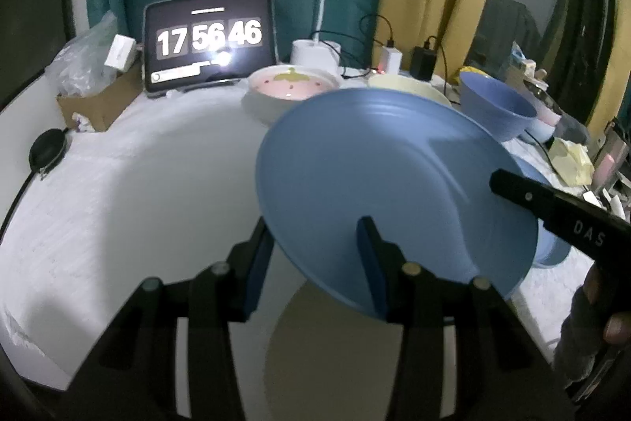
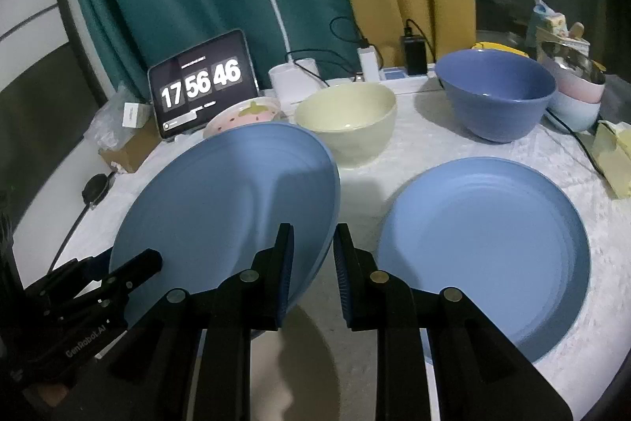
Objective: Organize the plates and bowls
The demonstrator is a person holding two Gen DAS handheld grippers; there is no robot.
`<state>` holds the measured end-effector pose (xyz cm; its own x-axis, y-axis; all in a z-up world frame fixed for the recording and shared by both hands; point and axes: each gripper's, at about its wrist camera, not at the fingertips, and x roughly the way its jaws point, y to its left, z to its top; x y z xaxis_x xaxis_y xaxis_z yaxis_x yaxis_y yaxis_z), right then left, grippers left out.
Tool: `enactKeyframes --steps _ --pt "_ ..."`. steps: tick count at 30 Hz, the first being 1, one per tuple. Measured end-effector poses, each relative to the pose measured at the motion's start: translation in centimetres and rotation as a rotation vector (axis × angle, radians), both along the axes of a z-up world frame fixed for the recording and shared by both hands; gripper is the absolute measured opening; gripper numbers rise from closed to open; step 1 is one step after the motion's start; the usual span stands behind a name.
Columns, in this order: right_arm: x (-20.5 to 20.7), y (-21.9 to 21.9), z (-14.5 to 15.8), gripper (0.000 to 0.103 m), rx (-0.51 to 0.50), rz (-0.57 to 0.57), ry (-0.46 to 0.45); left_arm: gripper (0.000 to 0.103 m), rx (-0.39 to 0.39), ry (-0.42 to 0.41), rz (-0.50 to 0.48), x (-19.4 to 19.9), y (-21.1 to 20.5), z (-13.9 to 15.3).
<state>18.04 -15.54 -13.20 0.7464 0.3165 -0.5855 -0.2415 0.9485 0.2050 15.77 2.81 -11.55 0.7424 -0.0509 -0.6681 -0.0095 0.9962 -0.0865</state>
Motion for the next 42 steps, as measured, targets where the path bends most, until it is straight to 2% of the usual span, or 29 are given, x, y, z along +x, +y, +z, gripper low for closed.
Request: enactKeyframes --steps 17,42 --pt "-0.9 -4.5 0.1 0.022 0.03 -0.071 -0.015 0.045 0.027 0.0 -0.075 0.3 -4.4 0.5" --pt "-1.9 -11.7 -1.2 0.022 0.075 -0.197 -0.002 0.045 0.076 0.034 -0.204 1.3 -11.9 -0.6"
